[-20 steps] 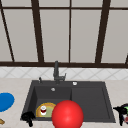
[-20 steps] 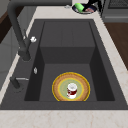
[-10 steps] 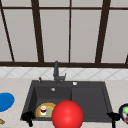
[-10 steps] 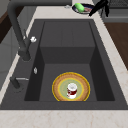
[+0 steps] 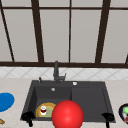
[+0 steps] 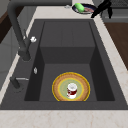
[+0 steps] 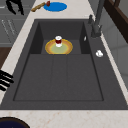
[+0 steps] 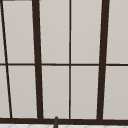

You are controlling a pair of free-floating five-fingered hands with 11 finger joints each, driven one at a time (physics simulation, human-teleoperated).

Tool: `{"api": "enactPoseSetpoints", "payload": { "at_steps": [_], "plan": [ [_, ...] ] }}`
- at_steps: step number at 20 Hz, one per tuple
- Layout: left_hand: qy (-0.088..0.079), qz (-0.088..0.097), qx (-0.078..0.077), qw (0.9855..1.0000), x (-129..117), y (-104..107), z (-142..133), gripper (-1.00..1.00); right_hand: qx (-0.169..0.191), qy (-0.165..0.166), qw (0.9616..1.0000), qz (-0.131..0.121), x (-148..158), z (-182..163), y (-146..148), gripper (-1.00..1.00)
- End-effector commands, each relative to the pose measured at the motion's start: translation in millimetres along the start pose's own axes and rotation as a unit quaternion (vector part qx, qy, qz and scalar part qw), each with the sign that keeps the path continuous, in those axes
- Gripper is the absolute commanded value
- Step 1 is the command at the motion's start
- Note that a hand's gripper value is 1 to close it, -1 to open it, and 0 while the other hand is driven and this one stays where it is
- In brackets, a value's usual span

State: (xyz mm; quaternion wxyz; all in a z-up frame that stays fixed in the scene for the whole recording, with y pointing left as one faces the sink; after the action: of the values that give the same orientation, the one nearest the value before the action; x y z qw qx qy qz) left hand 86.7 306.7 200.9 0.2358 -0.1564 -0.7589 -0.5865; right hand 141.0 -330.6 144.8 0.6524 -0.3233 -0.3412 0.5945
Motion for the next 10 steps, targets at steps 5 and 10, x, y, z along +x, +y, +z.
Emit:
{"api": "enactPoseSetpoints", "payload": {
  "at_steps": [5, 10],
  "plan": [
    [0.000, 0.000, 0.000, 1.0000, 0.0, 0.0, 0.0, 0.00, -0.041, 0.021, 0.9989, -0.007, 12.2, 31.3, 14.9, -1.00],
    [0.000, 0.000, 0.000, 1.0000, 0.0, 0.0, 0.0, 0.00, -0.032, 0.002, 0.9995, -0.004, 17.2, 32.9, 14.5, -1.00]
  ]
}}
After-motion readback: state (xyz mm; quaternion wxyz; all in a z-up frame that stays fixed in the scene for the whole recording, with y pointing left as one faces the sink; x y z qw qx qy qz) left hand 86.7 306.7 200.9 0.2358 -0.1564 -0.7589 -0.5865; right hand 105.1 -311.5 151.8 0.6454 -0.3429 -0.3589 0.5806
